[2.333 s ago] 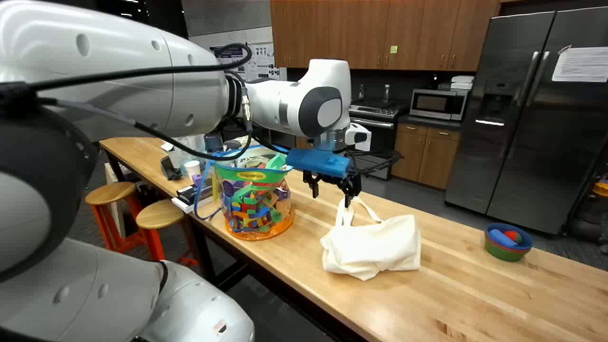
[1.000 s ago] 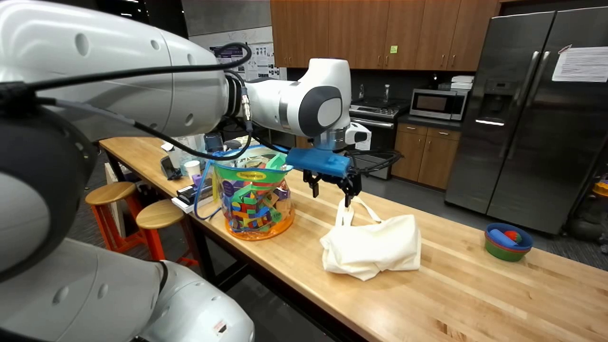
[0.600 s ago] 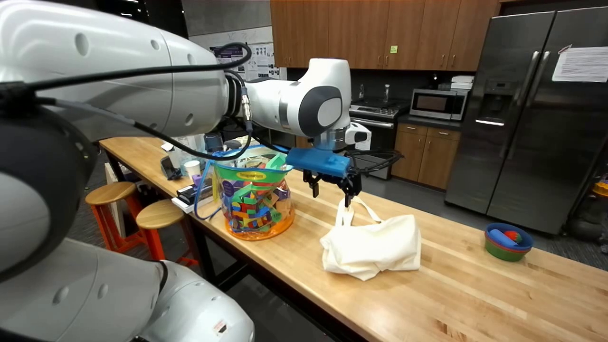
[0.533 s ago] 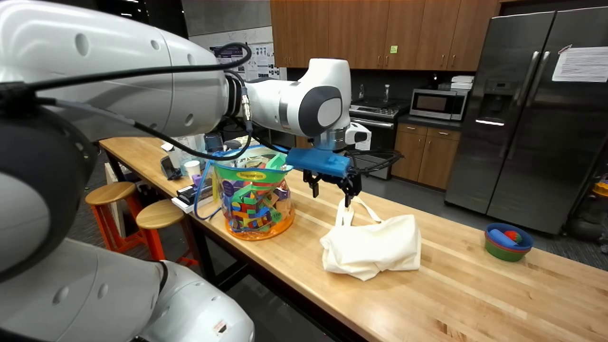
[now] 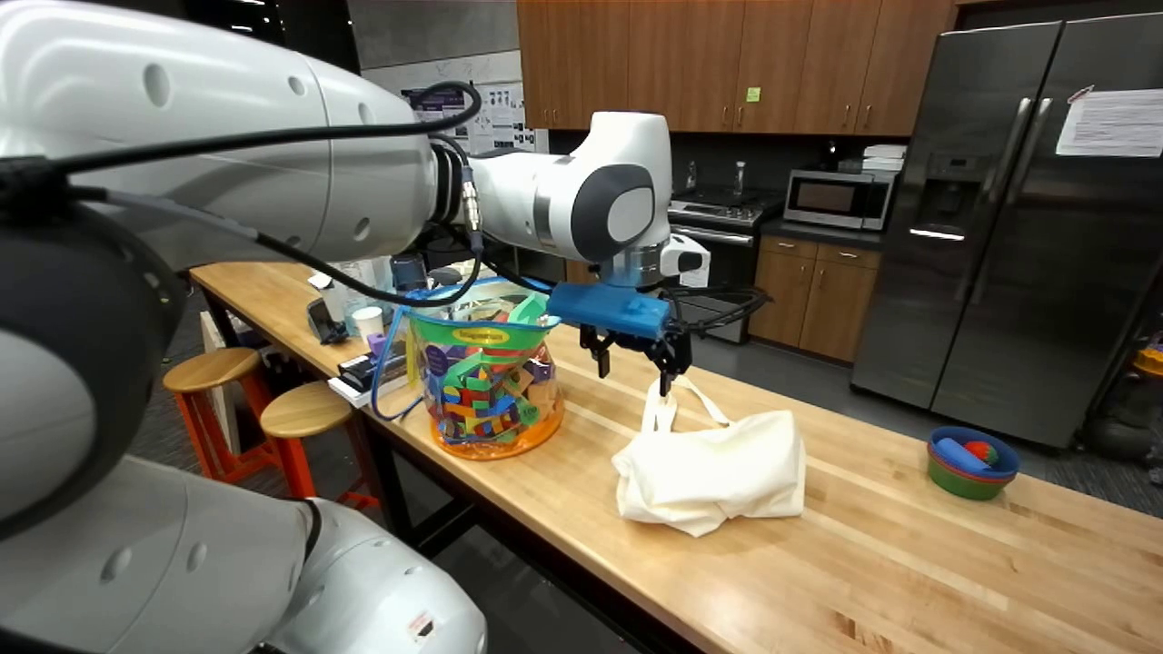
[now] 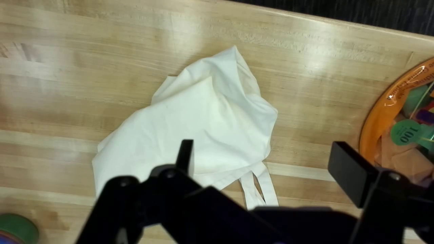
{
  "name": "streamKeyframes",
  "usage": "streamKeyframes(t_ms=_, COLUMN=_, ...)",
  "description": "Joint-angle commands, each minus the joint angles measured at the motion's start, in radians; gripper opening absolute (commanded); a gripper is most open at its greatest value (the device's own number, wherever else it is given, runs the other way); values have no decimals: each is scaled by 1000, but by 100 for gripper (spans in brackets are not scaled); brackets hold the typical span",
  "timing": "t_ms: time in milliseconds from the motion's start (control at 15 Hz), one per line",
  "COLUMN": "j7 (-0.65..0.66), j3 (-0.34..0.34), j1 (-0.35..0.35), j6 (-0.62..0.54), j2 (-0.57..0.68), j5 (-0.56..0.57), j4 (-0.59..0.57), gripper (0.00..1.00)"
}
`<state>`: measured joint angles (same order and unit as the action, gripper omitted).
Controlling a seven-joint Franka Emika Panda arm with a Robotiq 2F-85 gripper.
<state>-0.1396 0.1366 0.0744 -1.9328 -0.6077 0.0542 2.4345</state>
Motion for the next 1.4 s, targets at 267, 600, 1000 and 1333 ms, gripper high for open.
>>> streamKeyframes(t_ms=267, j7=3, j3=-5, j1=5, j6=0, j2=5, j5=0, j4=-3, gripper=100)
streamKeyframes(t_ms=600, j7=57, j3=-2, j1=30, j6=-86, j2=1, j5=2, j4=11, gripper=100)
streamKeyframes(t_ms=1000, j7=98, j3=9, j1=73, j6=-261, j2=20, j5=6, j4=38, gripper=100)
streamKeyframes(t_ms=1333, j7=87, j3=30, j1=98, j6=-385, j2=66, j5=5, j4=48, gripper=100)
